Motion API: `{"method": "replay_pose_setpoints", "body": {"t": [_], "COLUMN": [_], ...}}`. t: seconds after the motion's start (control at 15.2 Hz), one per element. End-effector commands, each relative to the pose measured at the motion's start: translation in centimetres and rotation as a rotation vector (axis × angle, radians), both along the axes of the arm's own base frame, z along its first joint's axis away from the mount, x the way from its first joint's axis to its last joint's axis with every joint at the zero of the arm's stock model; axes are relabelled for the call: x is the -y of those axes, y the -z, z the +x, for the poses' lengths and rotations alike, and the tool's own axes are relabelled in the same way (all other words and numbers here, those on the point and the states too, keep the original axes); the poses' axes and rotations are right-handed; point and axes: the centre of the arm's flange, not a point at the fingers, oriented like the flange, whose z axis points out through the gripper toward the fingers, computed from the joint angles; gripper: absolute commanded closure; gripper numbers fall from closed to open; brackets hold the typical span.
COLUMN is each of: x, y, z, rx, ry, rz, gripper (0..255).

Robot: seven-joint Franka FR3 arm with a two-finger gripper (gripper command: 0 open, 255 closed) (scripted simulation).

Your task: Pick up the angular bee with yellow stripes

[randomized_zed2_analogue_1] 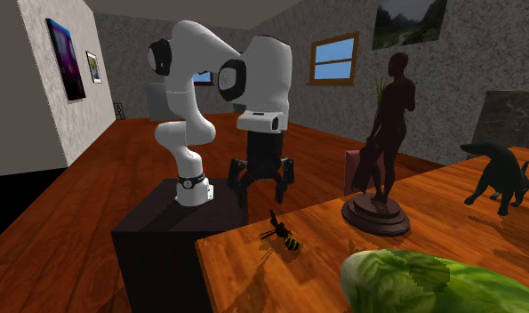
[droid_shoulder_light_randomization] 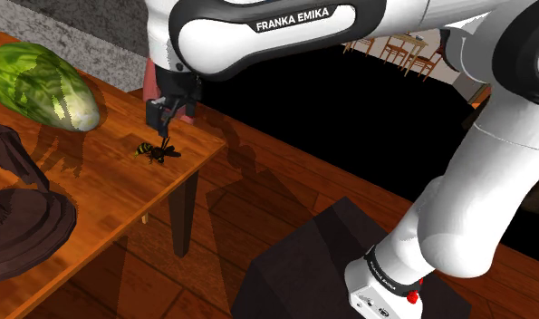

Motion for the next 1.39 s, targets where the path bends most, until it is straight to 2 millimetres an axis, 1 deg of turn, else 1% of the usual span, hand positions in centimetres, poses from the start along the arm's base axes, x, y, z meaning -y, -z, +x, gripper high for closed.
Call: {"method": "replay_pose_setpoints", "body": {"t": [0.0, 0.2, 0.26, 0.66, 0.73, 0.86, 0.92, 1.32], "x": [-2.4, -5.8, -6.1, -6.1, -6.1, -6.1, -6.1, -6.1], "y": [1.1, 2.9, 3.0, 6.2, 7.0, 7.0, 7.1, 7.1], "z": [0.7, 1.6, 1.7, 1.7, 1.7, 1.7, 1.6, 1.6], "rx": [0.0, 0.0, 0.0, 0.0, 0.0, 0.0, 0.0, 0.0], "ry": [-0.022, -0.056, -0.059, -0.059, -0.059, -0.059, -0.059, -0.059], "rz": [-0.004, -0.011, -0.012, -0.012, -0.012, -0.012, -0.012, -0.012], "gripper": [0, 0, 0, 0, 0, 0, 255, 255]}}
